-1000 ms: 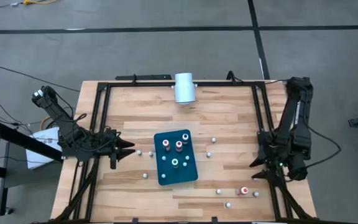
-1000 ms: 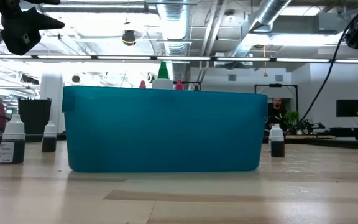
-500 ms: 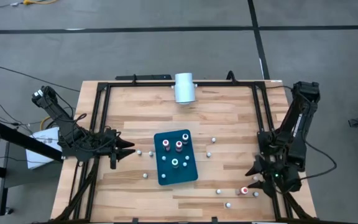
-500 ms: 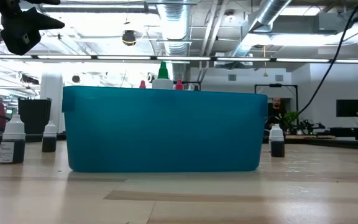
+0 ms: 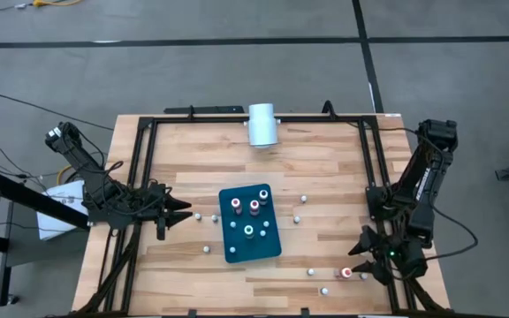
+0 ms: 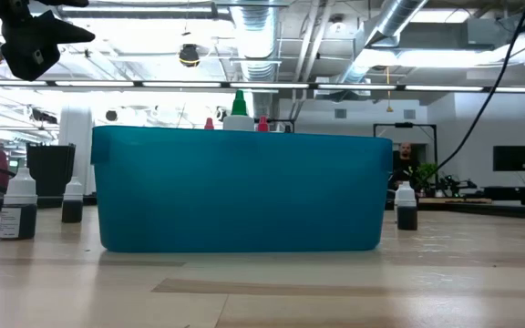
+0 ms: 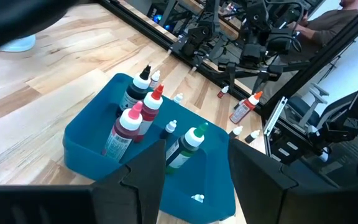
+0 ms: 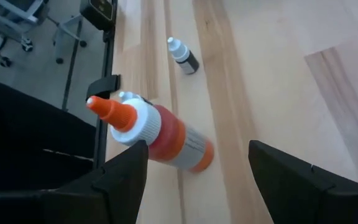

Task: Pick & Place food coloring
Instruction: Put the big orange food coloring bottle into the blue bin

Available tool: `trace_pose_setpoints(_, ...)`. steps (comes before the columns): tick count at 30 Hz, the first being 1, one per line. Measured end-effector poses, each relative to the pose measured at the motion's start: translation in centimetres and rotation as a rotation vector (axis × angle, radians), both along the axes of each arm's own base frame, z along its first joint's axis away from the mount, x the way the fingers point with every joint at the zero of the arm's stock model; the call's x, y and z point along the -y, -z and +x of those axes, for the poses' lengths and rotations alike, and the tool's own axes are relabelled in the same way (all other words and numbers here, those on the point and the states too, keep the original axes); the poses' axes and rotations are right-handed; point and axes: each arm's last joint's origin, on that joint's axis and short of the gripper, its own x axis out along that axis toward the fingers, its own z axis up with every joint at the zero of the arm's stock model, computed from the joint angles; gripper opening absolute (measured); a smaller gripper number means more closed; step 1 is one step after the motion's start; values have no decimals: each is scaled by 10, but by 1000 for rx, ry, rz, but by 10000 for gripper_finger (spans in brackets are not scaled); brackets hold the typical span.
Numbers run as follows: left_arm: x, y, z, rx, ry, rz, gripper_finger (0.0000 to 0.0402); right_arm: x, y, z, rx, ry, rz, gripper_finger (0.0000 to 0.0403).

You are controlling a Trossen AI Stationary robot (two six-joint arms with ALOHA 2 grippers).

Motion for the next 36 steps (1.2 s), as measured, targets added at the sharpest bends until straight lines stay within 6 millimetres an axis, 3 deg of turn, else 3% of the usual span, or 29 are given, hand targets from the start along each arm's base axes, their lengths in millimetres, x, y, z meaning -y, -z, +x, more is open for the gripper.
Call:
trace_pose_setpoints(12,0,0,0,-5,4,22,165,-4,1,-14,-61,30,113,266)
trace_pose_setpoints(36,0,0,0,-3,8,22,165,-2,1,-11,-28,-20,25,266)
